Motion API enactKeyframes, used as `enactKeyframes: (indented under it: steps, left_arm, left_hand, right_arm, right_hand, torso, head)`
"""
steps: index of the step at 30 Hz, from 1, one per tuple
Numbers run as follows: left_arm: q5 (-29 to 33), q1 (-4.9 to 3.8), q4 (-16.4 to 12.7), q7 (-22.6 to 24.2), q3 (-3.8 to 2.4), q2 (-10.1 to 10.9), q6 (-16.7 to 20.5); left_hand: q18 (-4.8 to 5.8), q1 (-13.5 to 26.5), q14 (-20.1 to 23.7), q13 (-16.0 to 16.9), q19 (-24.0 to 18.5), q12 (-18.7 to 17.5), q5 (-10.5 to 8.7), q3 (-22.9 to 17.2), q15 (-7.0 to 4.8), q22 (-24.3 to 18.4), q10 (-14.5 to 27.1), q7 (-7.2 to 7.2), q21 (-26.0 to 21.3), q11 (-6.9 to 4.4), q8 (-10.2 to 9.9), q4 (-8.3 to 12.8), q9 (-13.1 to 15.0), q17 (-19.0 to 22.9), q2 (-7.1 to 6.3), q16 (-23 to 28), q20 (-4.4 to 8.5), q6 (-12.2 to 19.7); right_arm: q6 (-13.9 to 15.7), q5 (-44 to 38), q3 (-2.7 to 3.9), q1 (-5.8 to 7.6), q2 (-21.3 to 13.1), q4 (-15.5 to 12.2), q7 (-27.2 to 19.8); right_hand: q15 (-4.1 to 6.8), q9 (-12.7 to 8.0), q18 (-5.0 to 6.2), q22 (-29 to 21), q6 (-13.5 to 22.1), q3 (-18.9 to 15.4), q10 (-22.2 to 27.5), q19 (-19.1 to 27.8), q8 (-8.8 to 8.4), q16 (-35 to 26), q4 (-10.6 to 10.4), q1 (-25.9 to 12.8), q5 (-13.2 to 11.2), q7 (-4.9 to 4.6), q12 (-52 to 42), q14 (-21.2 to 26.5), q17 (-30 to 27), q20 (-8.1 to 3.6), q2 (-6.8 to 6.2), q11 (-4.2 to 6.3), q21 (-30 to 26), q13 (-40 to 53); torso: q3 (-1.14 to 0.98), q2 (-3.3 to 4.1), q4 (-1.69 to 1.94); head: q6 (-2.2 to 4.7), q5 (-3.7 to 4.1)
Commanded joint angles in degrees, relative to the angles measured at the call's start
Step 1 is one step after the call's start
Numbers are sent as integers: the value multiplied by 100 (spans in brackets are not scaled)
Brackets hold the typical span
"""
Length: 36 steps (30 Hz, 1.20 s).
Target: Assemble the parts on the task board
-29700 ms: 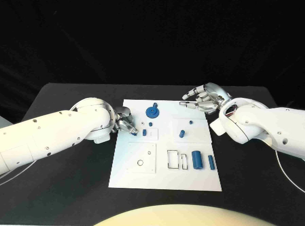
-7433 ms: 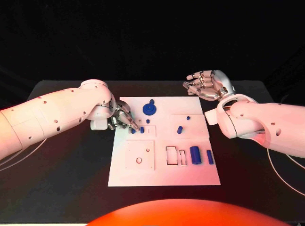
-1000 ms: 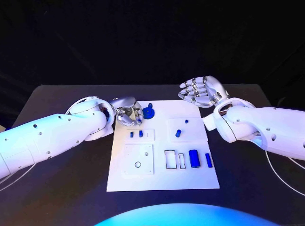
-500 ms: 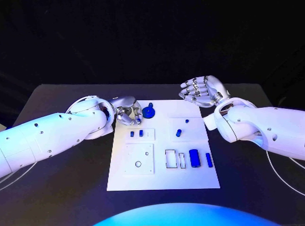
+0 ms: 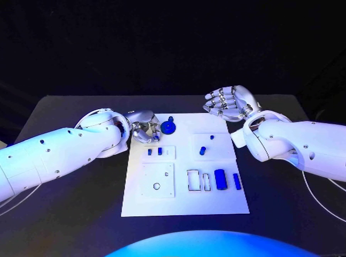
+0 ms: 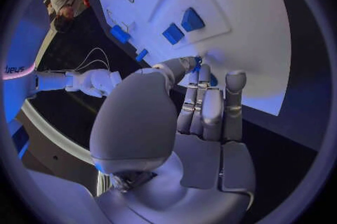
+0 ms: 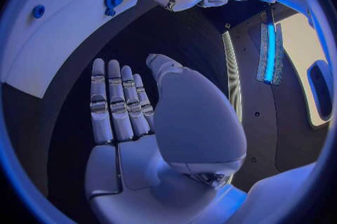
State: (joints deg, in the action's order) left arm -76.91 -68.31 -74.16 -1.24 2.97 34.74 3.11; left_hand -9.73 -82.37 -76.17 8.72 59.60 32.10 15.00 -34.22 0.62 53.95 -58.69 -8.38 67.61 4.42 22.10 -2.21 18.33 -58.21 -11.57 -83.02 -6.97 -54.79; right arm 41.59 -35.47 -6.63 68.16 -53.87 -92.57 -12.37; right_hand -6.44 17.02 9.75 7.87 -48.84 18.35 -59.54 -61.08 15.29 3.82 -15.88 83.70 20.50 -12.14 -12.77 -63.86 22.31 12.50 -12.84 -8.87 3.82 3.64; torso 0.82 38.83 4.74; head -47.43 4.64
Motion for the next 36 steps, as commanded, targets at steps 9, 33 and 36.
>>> enactKeyframes:
  steps: [9,33,36]
  left_arm:
    - [-101,35,61,-20,-1,-66,-180]
    - [-127,44,68,-50,6,-44,-245]
    - [-109,44,78,-40,10,-61,-238]
  left_hand:
    - [85,35,-34,-3,46,-41,14,4,9,-2,-36,1,34,1,-34,46,3,-9,20,-15,6,-42]
    - [86,20,-41,0,54,-71,13,-4,4,5,-82,3,43,-4,-49,81,11,-6,29,-13,9,-74]
    - [83,42,-47,-3,38,-100,11,3,8,-14,-82,-2,32,3,-71,83,9,-15,16,-15,9,-66]
  right_arm:
    - [-78,-47,1,-3,8,-5,-60]
    - [-77,-47,1,-3,13,9,-61]
    - [-80,-47,1,-3,15,11,-58]
  right_hand:
    - [-8,-6,78,-5,-46,29,-31,-24,-39,-3,8,-22,-17,-11,21,27,-5,19,-25,-7,6,-5]
    - [-8,-10,78,-23,-59,45,-40,-22,-48,-1,1,-32,-14,-9,39,29,-22,21,-36,-7,7,-5]
    - [-8,-10,78,-23,-59,45,-40,-22,-48,-1,1,-32,-14,-9,39,29,-22,21,-36,-7,7,-5]
  torso:
    - [4,0,4]
    - [2,-2,5]
    - [3,0,4]
  head:
    - [-15,8]
    - [-30,13]
    - [-29,11]
